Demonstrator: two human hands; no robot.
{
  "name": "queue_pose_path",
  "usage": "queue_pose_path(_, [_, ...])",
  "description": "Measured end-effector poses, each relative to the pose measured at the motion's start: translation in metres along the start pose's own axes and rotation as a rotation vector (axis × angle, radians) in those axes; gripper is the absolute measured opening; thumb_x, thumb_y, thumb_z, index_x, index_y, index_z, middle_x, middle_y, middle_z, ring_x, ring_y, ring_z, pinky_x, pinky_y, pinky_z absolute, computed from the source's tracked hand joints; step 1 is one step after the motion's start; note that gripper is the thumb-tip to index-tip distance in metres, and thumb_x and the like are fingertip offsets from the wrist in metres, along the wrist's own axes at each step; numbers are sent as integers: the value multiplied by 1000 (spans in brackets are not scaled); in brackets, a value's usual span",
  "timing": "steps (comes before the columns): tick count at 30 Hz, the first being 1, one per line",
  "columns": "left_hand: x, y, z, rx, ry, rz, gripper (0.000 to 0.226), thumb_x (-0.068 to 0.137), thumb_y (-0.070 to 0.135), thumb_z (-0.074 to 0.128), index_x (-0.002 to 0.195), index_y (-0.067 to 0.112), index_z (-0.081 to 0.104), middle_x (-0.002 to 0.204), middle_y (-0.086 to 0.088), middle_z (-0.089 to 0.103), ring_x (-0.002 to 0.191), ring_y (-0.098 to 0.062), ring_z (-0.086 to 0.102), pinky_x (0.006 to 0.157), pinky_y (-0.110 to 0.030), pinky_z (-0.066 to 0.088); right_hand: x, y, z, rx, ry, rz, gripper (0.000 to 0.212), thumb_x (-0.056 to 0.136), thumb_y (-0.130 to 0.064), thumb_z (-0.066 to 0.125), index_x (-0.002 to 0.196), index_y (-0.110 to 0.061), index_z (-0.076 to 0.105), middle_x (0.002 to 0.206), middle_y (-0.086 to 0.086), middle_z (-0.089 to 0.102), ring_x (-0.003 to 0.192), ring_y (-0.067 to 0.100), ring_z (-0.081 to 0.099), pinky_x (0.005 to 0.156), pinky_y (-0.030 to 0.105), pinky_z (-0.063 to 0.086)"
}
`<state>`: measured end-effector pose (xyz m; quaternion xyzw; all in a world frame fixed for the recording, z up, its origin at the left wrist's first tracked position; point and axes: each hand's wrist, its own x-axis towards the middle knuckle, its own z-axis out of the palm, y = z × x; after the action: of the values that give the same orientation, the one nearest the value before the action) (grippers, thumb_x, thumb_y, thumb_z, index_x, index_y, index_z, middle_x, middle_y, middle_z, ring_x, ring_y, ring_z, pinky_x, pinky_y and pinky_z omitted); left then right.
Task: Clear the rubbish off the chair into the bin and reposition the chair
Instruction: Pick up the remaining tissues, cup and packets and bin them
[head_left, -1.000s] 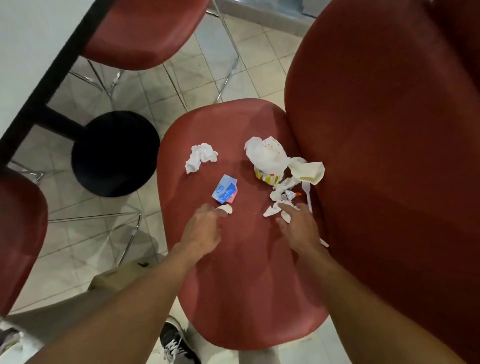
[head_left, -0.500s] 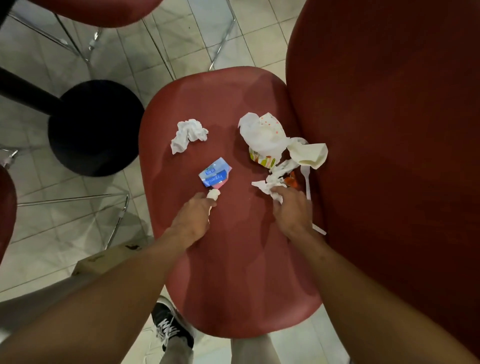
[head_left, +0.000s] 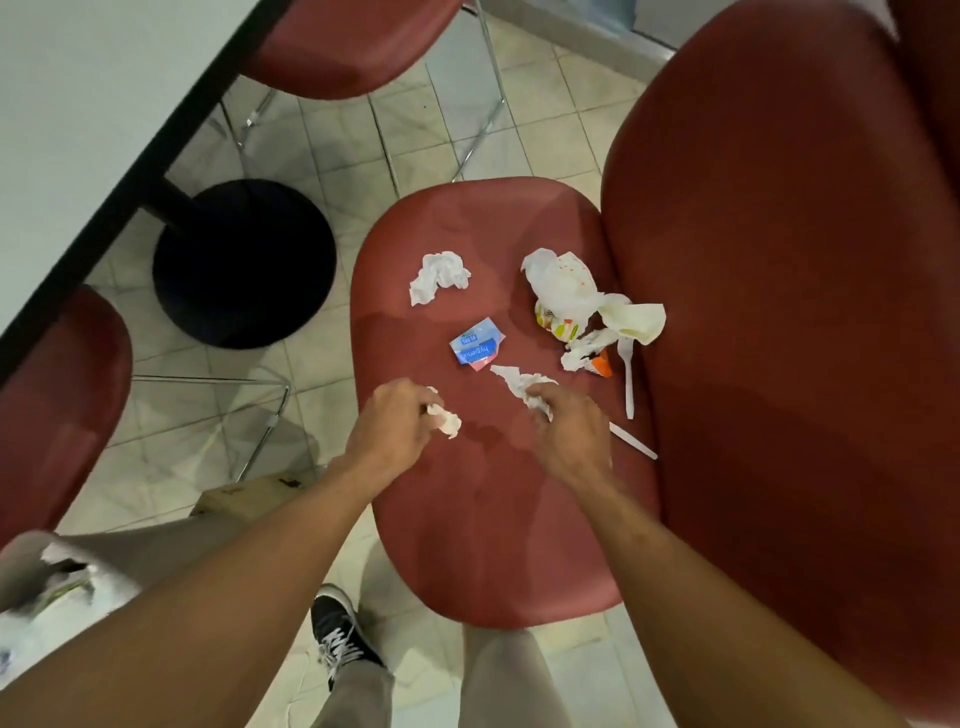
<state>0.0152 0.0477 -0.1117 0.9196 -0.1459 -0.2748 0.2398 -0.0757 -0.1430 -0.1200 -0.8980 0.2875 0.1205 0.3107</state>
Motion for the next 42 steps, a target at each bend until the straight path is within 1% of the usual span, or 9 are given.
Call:
queue_pose_path(5, [-45,-25,-30,-14,67,-53,16,84,24,70,100,25,74,96,0,56,92,-20,58,77,-29,41,-32,-42,5,15,-18,-48,28,89,-16,58,114,-25,67,112,0,71,102,23,65,86,39,51])
queue_pose_path(12, [-111,-67,-71,-133,150,-180,15,84,24,69,97,27,73,101,2,69,94,-20,62,83,-35,51,-83,-105,16,124,-61,-82,28,92,-15,55,115,-23,67,113,0,70,103,20,64,89,36,50])
queue_pose_path(15, [-137,-83,-83,-180,194,-232,14,81,21,72,91,31,73,93,4,71,86,-17,65,77,-33,52,-104,-130,25,153,-69,-122,26,91,-15,55,113,-22,68,112,1,70,101,21,65,87,36,51])
queue_pose_path(18, [-165,-103,-93,-203,246,-294,14,82,20,70,88,33,72,88,9,69,78,-11,62,66,-25,45,-126,-156,36,138,-95,-156,28,91,-13,55,114,-22,68,116,1,69,105,20,64,89,33,50])
queue_pose_path(22, [-199,-134,-106,-297,324,-343,16,79,20,66,91,27,72,89,3,72,84,-19,65,77,-34,53,-149,-181,54,121,-134,-192,30,89,-12,53,113,-24,68,116,1,68,104,20,63,88,33,50])
queue_pose_path(27, [-252,-180,-124,-350,438,-476,17,79,21,64,93,27,71,87,5,71,85,-17,63,81,-34,52,-178,-219,92,45,-220,-283,31,89,-11,54,113,-25,68,112,3,69,95,20,65,79,26,49])
queue_pose_path(30, [-282,-218,-129,-365,474,-556,18,81,21,63,97,26,70,84,6,68,83,-16,60,79,-28,46,-197,-247,118,19,-281,-325,31,90,-13,54,116,-24,66,115,4,67,96,21,64,81,28,50])
queue_pose_path(35, [-314,-269,-134,-365,501,-664,18,81,24,67,98,26,70,80,6,64,83,-20,62,77,-31,50,-226,-286,163,-26,-365,-373,31,91,-17,54,118,-29,64,114,6,68,93,23,65,79,31,53])
queue_pose_path(42, [-333,-323,-133,-337,525,-656,18,80,28,68,97,29,73,90,2,70,83,-18,63,74,-26,47,-244,-324,222,-122,-466,-421,37,88,-14,53,120,-28,63,112,9,67,101,29,62,80,31,46])
